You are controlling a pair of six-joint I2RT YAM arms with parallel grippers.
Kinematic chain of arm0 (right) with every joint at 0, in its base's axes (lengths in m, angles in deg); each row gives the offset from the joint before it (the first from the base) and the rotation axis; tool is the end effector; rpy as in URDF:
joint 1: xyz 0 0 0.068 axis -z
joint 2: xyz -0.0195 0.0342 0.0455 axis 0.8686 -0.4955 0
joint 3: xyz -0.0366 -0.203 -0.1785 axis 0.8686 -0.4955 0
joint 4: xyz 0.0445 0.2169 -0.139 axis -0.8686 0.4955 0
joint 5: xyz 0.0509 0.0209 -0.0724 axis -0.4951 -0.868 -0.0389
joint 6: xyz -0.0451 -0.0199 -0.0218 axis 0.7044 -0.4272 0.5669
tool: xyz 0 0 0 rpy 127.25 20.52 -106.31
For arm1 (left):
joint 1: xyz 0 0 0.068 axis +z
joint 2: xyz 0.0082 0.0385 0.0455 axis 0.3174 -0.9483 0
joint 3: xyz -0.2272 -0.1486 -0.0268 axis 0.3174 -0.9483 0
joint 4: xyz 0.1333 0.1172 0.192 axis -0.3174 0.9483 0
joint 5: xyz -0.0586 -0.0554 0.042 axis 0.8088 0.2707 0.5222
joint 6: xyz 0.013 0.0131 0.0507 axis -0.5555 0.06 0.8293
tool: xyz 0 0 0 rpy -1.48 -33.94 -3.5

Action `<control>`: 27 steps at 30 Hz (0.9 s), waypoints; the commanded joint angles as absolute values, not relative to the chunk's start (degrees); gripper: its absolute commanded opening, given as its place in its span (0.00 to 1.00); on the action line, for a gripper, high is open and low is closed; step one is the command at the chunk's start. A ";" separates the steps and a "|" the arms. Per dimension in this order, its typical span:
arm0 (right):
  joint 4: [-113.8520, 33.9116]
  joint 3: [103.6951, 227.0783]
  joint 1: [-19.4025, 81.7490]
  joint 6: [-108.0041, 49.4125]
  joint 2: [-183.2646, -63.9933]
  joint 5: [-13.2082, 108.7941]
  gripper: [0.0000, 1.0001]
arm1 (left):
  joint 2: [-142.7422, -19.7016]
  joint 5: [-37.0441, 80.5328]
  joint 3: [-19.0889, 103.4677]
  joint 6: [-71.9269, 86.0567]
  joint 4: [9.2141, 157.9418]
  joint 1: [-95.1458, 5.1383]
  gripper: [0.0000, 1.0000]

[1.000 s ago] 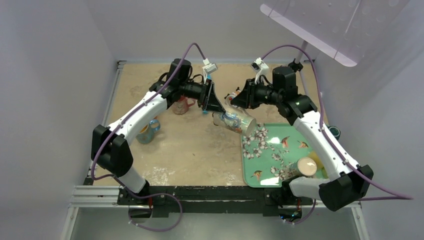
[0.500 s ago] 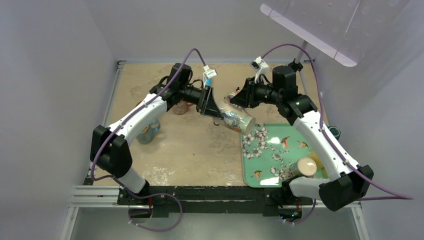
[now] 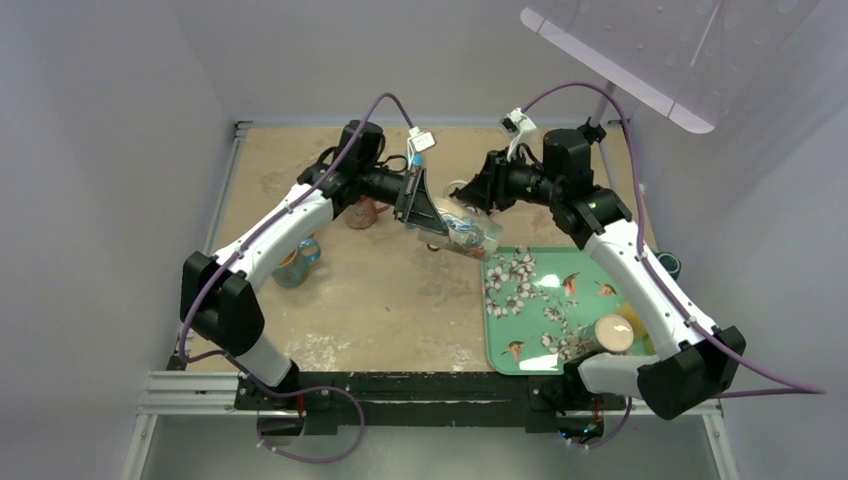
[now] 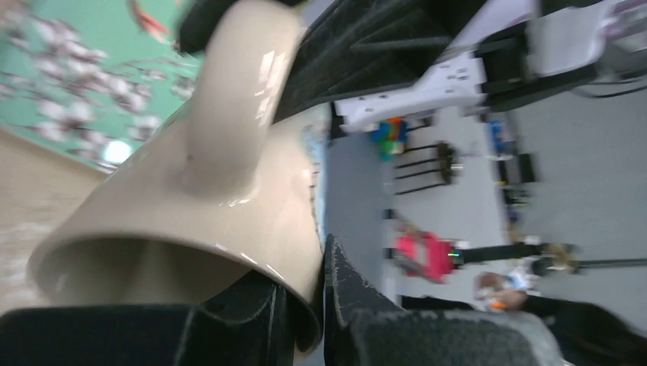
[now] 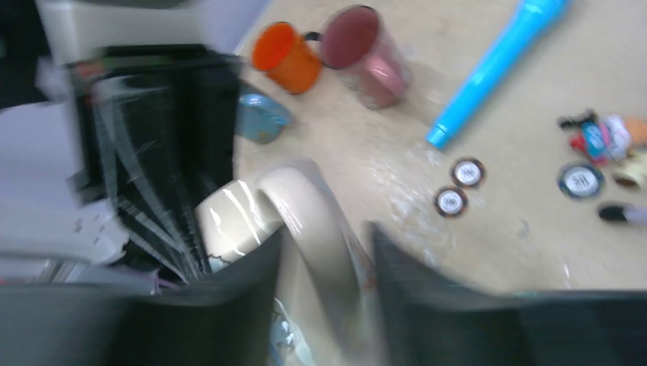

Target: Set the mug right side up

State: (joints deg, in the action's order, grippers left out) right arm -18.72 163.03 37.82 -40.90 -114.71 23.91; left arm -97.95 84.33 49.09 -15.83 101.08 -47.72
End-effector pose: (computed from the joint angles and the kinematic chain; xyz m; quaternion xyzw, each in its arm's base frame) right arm 0.2522 0.1245 0.3926 -0.1823 0.7859 0.4005 0.4344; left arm 0.2954 -0.2038 0.3395 0.2641 0.7130 -0.6431 0.0914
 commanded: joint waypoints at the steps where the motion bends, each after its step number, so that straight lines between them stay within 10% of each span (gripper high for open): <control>1: -13.30 165.44 37.67 -45.35 -116.03 36.19 0.87 | -94.48 58.30 62.63 24.36 136.34 -48.10 0.00; 13: -7.80 161.44 37.62 -53.31 -107.80 65.09 0.95 | -89.83 18.52 44.54 50.28 146.33 -47.97 0.00; 25: 13.76 159.77 39.95 -71.17 -106.01 93.51 0.99 | -91.62 15.88 38.56 51.19 137.50 -46.70 0.00; 27: 14.75 157.97 42.72 -73.14 -104.28 94.55 0.99 | -90.95 16.26 38.62 52.17 138.07 -46.79 0.20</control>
State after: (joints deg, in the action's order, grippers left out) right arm 7.53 160.03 39.02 -64.41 -107.19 84.60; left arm -92.38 18.17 38.53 48.58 142.37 -47.32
